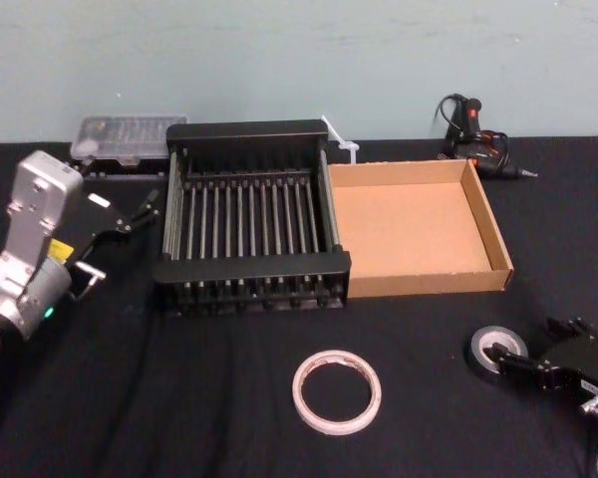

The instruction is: Pick up the white tape and place it into the black box , Pick up the silver tape and place it into the brown box.

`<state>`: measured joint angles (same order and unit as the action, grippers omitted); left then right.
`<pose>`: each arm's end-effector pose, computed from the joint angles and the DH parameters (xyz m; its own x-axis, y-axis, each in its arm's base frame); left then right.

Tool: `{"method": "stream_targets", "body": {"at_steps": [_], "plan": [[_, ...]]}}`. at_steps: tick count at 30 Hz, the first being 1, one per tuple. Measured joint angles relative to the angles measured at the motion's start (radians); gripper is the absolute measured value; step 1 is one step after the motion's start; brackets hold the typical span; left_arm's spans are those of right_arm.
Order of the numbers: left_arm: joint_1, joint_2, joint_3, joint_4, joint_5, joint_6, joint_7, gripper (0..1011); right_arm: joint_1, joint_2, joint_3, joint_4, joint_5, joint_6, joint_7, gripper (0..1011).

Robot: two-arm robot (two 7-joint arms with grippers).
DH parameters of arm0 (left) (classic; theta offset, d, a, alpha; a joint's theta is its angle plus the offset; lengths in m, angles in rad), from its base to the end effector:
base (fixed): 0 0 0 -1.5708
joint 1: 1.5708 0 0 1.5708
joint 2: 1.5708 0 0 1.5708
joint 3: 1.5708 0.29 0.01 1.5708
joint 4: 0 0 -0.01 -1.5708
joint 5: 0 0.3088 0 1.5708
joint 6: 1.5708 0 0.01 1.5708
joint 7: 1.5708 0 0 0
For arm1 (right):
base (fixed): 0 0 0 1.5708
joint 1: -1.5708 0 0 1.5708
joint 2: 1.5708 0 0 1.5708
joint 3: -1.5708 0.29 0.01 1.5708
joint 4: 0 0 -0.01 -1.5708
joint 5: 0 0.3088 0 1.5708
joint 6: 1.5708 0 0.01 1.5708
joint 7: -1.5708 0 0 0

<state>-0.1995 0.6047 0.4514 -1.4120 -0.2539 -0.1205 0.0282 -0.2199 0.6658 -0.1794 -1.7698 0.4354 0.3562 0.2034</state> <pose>0.3581 0.0827 -0.3023 0.2924 0.8802 0.3737 -0.9552 0.2874 0.0704 0.2622 -0.1016 -0.2896 0.4515 -0.8906 0.0554 0.7770 0.3619 -0.5152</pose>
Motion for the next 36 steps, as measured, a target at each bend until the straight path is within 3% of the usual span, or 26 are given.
{"method": "stream_targets", "body": {"at_steps": [36], "plan": [[0.000, 0.000, 0.000, 0.000, 0.000, 0.000, 0.000, 1001, -0.009, -0.006, 0.012, -0.004, -0.006, -0.002, 0.005, 763]]}}
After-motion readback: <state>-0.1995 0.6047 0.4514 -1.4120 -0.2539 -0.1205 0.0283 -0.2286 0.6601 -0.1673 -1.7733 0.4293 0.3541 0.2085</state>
